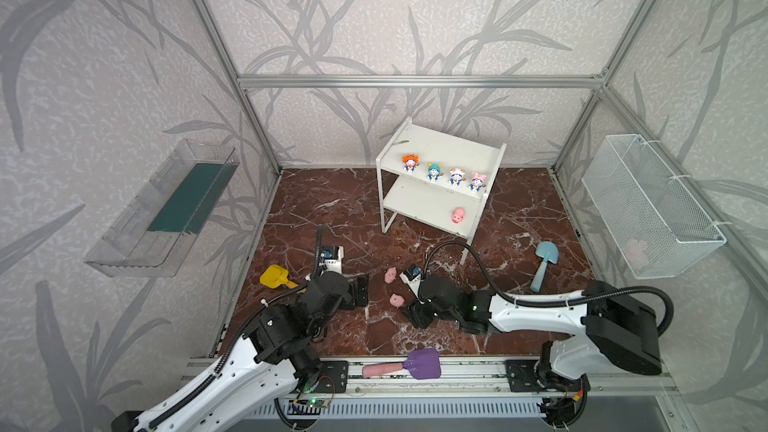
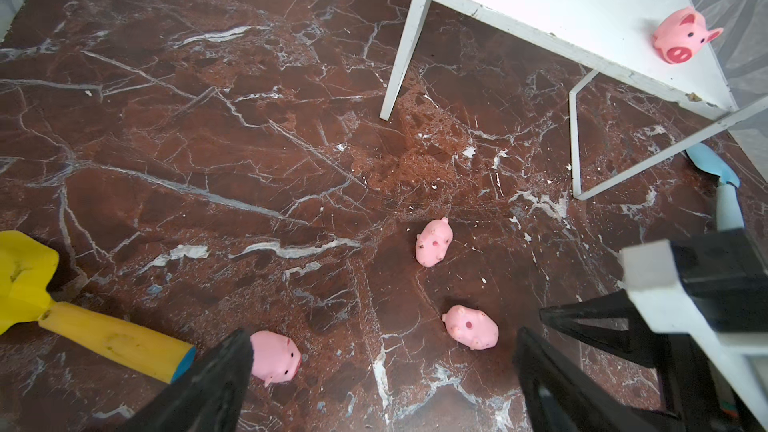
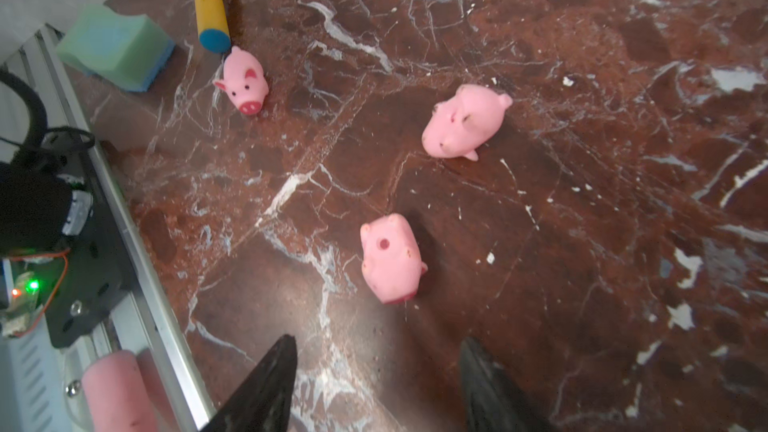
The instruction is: Place and organize the plastic toys onto the shelf
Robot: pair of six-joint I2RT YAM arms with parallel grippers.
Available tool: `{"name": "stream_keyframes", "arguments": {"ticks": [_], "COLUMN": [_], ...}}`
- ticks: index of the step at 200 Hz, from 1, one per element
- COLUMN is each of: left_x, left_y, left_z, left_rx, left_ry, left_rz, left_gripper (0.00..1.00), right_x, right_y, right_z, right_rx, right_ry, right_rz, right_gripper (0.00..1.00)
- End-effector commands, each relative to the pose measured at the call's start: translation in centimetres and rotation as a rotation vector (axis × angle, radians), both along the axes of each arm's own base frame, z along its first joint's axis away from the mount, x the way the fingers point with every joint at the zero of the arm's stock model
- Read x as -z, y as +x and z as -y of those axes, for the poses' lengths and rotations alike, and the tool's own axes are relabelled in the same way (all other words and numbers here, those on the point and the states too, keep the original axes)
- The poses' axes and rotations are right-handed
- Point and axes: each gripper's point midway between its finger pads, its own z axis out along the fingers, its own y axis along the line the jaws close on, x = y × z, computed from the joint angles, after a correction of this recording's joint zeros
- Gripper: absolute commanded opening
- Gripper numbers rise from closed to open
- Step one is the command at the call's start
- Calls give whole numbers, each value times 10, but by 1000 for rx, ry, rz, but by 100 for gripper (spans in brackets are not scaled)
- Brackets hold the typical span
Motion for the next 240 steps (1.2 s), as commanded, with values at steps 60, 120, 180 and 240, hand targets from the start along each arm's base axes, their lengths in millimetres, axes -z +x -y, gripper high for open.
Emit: {"name": "stream_keyframes", "arguments": {"ticks": [60, 120, 180, 240], "left_x": [5, 5, 5, 3], "left_y": [1, 2, 3, 4], "left_z": [-10, -11, -9, -5], "left_rx": [-22, -24, -19, -11], "left_ry": [51, 53, 56, 49], "left_rz": [11, 13, 12, 11], "left_gripper": [99, 99, 99, 99], "right_x": [22, 42, 28, 24], "right_y": [26, 14, 17, 27], "right_z": [-25, -33, -2, 88], "right_rx": [32, -17, 40, 228], "right_ry": [80, 86, 49, -197], "right_rz": [-167, -240, -147, 62], "right_gripper": [47, 29, 16, 14]}}
